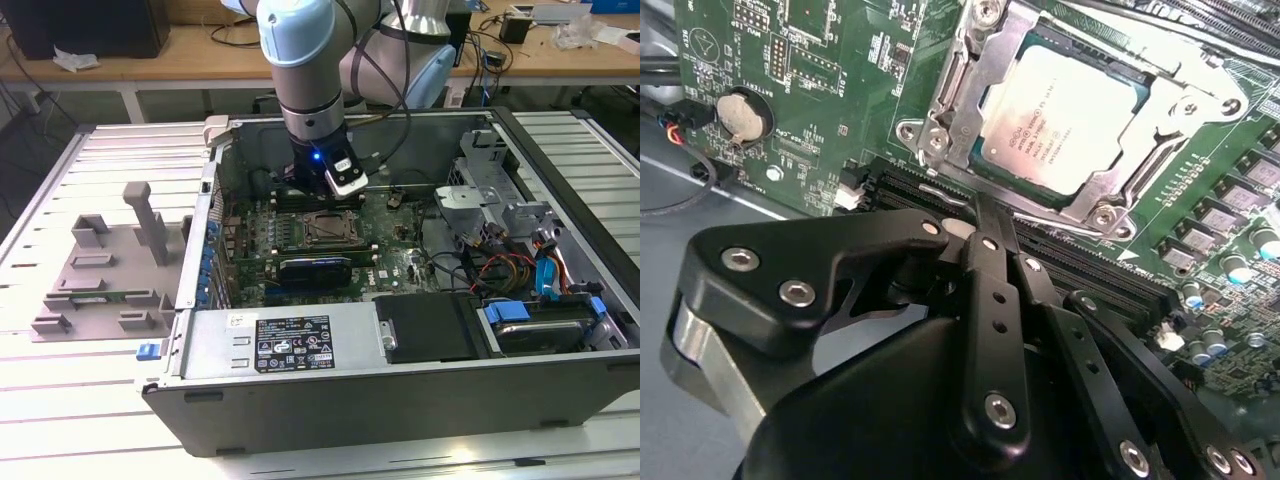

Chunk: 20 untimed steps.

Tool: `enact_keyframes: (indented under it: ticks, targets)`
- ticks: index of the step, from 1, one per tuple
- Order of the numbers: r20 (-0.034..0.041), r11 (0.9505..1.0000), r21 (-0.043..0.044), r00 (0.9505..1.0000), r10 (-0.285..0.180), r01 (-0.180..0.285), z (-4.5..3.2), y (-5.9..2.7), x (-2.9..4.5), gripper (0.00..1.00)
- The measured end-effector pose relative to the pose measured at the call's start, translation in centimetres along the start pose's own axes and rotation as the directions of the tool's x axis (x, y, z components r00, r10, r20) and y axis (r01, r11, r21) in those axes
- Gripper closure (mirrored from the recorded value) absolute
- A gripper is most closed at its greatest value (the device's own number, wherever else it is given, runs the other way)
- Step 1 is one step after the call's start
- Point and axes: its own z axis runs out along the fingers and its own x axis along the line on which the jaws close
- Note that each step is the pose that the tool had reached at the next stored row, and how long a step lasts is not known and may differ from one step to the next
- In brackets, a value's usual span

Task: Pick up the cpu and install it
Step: 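Install the first cpu locking lever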

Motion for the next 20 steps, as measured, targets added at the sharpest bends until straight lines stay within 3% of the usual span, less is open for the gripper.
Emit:
enact_keyframes:
  ticks: [2,6,7,8,11,20]
  targets:
    - [0.0009,1.0000,0.0006,1.0000,0.005,-0.005,-0.02,0.05,0.20,0.89]
    - [0.0120,0.9985,0.0074,0.9985,0.054,-0.054,-0.01,0.04,0.26,0.89]
    - [0.0153,0.9975,0.0094,0.9975,0.069,-0.070,-0.01,0.04,0.26,0.89]
    - [0.0252,0.9935,0.0147,0.9933,0.112,-0.113,-0.01,0.04,0.26,0.89]
    - [0.0314,0.9901,0.0178,0.9898,0.139,-0.140,0.01,0.09,0.27,0.89]
    - [0.0378,0.9858,0.0206,0.9855,0.166,-0.167,0.14,0.81,0.50,0.89]
